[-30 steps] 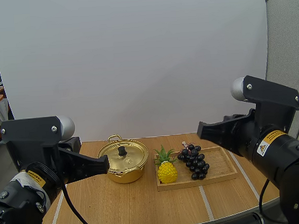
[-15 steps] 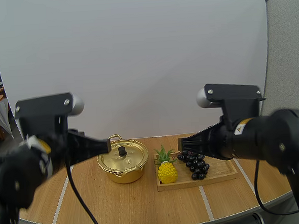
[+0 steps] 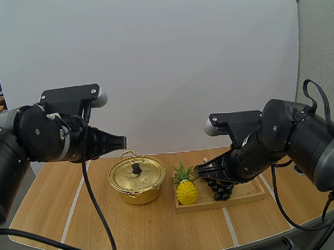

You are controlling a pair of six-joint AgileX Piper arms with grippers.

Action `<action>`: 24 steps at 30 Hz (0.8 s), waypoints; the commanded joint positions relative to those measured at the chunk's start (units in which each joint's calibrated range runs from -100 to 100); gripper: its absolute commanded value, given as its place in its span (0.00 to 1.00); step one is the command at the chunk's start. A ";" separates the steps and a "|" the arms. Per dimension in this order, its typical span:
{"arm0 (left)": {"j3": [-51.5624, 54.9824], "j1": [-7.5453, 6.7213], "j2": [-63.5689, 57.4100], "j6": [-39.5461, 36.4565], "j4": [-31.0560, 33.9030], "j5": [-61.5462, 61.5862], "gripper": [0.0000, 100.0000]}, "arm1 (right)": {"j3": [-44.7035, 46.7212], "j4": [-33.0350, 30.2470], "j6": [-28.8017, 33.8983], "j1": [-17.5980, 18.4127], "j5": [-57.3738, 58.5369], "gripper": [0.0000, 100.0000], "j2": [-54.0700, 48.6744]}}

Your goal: Open the pot, put the pineapple inside, and close it

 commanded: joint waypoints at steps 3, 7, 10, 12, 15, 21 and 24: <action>-0.69 0.05 0.80 8.36 1.33 3.43 1.00 | -0.44 0.11 -0.49 -0.23 0.68 0.99 -0.11; -0.69 0.05 0.80 14.37 0.98 5.84 1.00 | -0.44 0.11 -0.64 -0.23 2.69 1.00 -0.11; -0.69 0.05 1.24 18.61 -1.39 5.10 1.00 | -0.44 0.11 -0.63 -0.23 2.88 1.00 -0.11; -0.69 0.05 2.55 22.63 -4.52 5.10 1.00 | -0.44 0.53 -0.63 -0.23 2.88 1.00 -0.11; -0.69 0.05 6.10 28.41 -8.89 4.92 1.00 | -0.44 0.95 -0.63 -0.23 2.88 1.00 -0.11; -2.02 0.05 18.42 34.67 -12.25 1.10 1.00 | -0.44 2.33 -0.63 -0.23 2.88 1.00 -0.11; -5.34 0.05 25.18 35.70 -12.50 0.73 1.00 | -0.44 2.69 -0.63 -0.23 2.88 1.00 -0.11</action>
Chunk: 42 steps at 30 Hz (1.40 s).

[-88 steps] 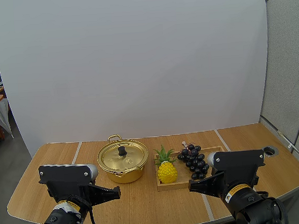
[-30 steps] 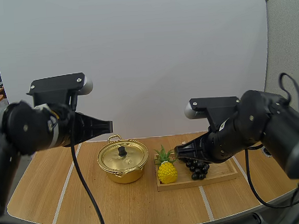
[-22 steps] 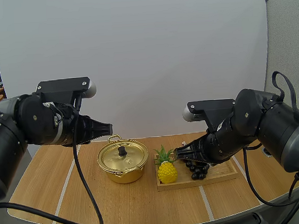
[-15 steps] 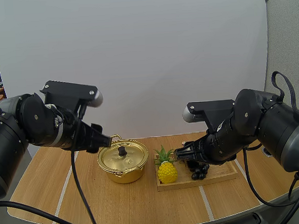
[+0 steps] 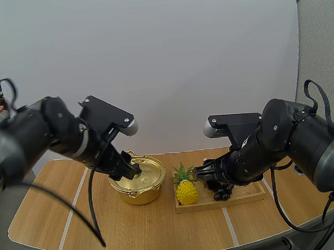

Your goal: Open the pot, put the pineapple inside, and close it

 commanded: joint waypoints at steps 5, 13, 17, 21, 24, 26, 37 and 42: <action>-10.44 -0.16 13.64 1.61 -1.95 -2.10 1.00 | -0.44 0.72 -0.33 -0.23 0.26 1.00 -0.11; -19.64 -0.55 26.24 5.56 -6.82 3.68 1.00 | -0.44 0.83 -0.33 -0.23 0.26 1.00 -0.11; -20.70 -1.53 31.44 5.56 -5.85 3.33 1.00 | -0.44 1.09 -0.33 -0.23 0.26 1.00 -0.11; -21.77 -1.94 35.31 5.56 -5.85 1.04 1.00 | -0.44 1.09 -0.33 -0.23 0.26 1.00 -0.11; -22.79 -1.94 37.29 5.56 -5.85 1.04 1.00 | -0.44 1.09 -0.33 -0.23 0.26 1.00 -0.11; -23.38 -1.94 38.68 5.56 -5.85 1.04 1.00 | -0.44 1.09 -0.33 -0.23 0.26 1.00 -0.11; -24.51 -1.94 42.93 5.37 -5.43 -1.48 1.00 | -0.44 1.09 -0.33 -0.23 0.26 1.00 -0.11; -24.51 -1.94 44.04 5.03 -5.43 -0.26 1.00 | -0.44 1.09 -0.33 -0.23 0.26 1.00 -0.11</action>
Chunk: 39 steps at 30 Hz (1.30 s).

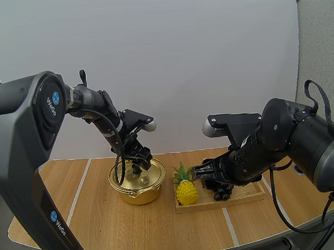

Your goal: Open the pot, put the pineapple inside, and close it

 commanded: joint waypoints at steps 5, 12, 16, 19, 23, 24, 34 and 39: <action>-0.40 -0.19 0.29 -2.04 3.34 2.28 1.00 | -0.44 0.48 -0.33 -0.23 0.26 1.00 -0.11; -0.40 -0.19 0.29 -3.12 3.86 4.11 1.00 | -0.44 0.48 -0.33 -0.23 0.26 1.00 -0.11; -0.40 -0.19 0.29 -3.12 3.74 5.29 1.00 | -0.44 0.48 -0.33 -0.23 0.26 1.00 -0.11; -0.40 -0.19 0.29 -3.12 3.74 5.50 0.85 | -0.44 0.48 -0.33 -0.23 0.26 1.00 -0.11; -0.40 -0.19 0.29 -3.12 3.74 6.47 0.25 | -0.44 0.48 -0.33 -0.23 0.26 1.00 -0.11; -0.40 -0.19 0.29 -3.12 3.74 6.68 0.13 | -0.44 0.48 -0.33 -0.23 0.26 1.00 -0.11; -0.40 -0.19 -2.66 -3.12 3.49 12.52 0.00 | -0.44 0.48 -0.33 -0.23 0.26 1.00 -0.11; -1.88 -0.19 -9.86 -3.35 3.49 12.52 0.00 | -0.44 0.48 -0.33 -0.23 0.26 1.00 -0.11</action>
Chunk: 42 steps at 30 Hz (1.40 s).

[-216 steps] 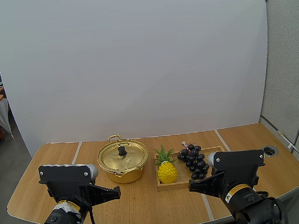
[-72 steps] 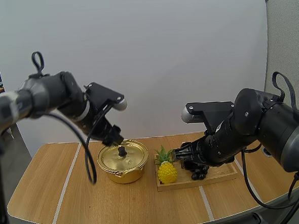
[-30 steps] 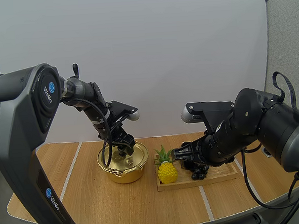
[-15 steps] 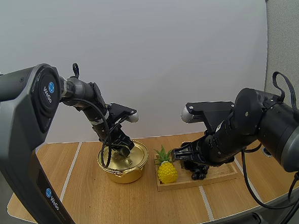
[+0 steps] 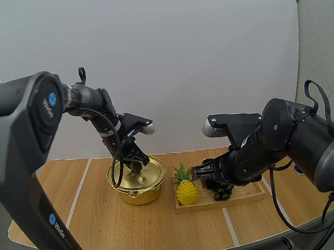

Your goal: Open the pot, put the pineapple inside, and close it

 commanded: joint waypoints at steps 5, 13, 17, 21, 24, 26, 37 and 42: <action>-6.48 -0.19 -13.83 -0.80 -0.63 1.71 0.00 | -0.44 0.48 -0.33 -0.23 0.26 1.00 -0.11; -22.73 -0.19 -23.75 -2.57 0.16 0.76 0.00 | -0.44 0.48 -0.33 -0.23 0.26 1.00 -0.11; -31.90 -0.19 -25.16 -3.92 2.38 -4.45 0.00 | -0.44 0.60 -0.33 -0.23 0.26 1.00 -0.11; -41.12 -0.19 -24.93 -4.41 4.35 -8.58 0.00 | -0.44 0.75 -0.33 -0.23 -0.29 1.00 -0.11; -46.74 -0.19 -24.77 -6.31 6.78 -12.17 0.00 | -0.44 1.00 -0.33 -0.23 -0.30 1.00 -0.11; -49.54 -0.19 -24.77 -7.63 8.65 -14.85 0.00 | -0.44 1.40 -0.33 -0.23 -0.30 1.00 -0.11; -53.68 -0.19 -25.17 -7.98 10.48 -33.02 0.00 | -0.44 5.71 -1.19 -0.23 -1.77 1.00 1.58; -53.68 -0.19 -25.17 -7.98 10.48 -33.23 0.00 | -0.44 6.29 -1.46 -0.23 -5.56 1.00 6.81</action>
